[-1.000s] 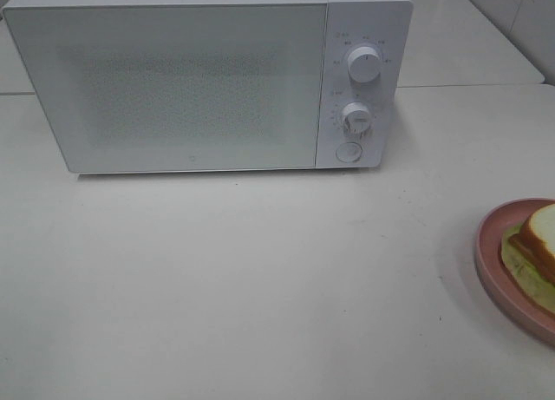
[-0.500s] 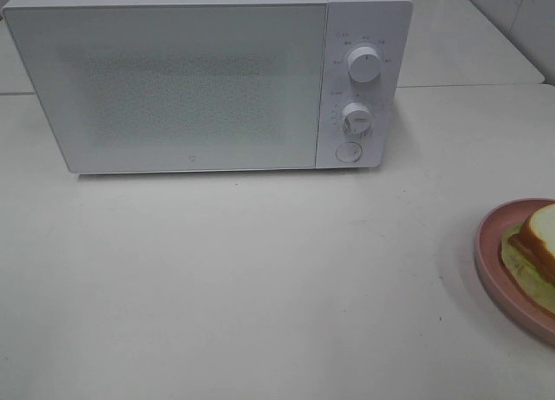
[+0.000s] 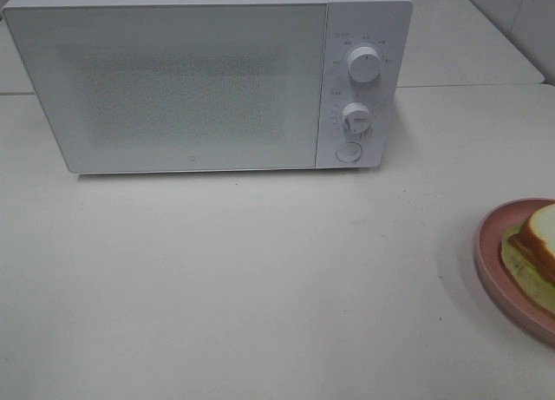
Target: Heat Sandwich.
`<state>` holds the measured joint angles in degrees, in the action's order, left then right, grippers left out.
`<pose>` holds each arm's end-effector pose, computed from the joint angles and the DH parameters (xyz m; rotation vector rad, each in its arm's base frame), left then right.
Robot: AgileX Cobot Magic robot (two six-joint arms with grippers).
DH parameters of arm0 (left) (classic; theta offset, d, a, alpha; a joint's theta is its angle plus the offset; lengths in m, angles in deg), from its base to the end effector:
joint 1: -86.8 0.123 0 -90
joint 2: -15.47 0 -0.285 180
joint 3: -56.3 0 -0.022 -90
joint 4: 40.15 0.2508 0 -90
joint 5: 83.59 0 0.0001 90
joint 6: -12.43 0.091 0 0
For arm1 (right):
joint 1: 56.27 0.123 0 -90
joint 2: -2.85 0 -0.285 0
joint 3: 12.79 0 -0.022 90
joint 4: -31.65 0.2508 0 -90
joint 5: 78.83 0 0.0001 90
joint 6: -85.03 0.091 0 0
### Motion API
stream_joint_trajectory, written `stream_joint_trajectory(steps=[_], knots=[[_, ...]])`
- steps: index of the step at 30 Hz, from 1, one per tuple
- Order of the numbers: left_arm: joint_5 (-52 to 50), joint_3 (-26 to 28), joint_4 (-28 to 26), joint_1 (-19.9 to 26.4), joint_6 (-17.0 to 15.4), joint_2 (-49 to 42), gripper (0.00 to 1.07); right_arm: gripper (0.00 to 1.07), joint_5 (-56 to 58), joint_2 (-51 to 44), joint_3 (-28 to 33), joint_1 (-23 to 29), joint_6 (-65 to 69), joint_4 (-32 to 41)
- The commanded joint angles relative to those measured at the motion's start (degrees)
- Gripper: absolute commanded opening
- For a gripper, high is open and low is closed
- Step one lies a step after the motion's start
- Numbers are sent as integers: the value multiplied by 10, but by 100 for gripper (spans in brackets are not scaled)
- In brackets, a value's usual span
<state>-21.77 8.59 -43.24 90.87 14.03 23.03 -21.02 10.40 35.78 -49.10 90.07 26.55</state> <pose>-0.0077 -0.0049 0.2800 -0.0403 2.0420 -0.0026 -0.0027 -0.0072 0.2818 -0.0353 1.9852 0.0324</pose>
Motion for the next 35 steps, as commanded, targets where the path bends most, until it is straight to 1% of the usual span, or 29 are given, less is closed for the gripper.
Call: stream_joint_trajectory(steps=[1, 35], knots=[[-3, 0, -5, 1, -2, -14, 100, 76, -8, -15, 0, -3, -2, 1], [-3, 0, -5, 1, -2, -14, 100, 76, -8, -15, 0, -3, -2, 1]])
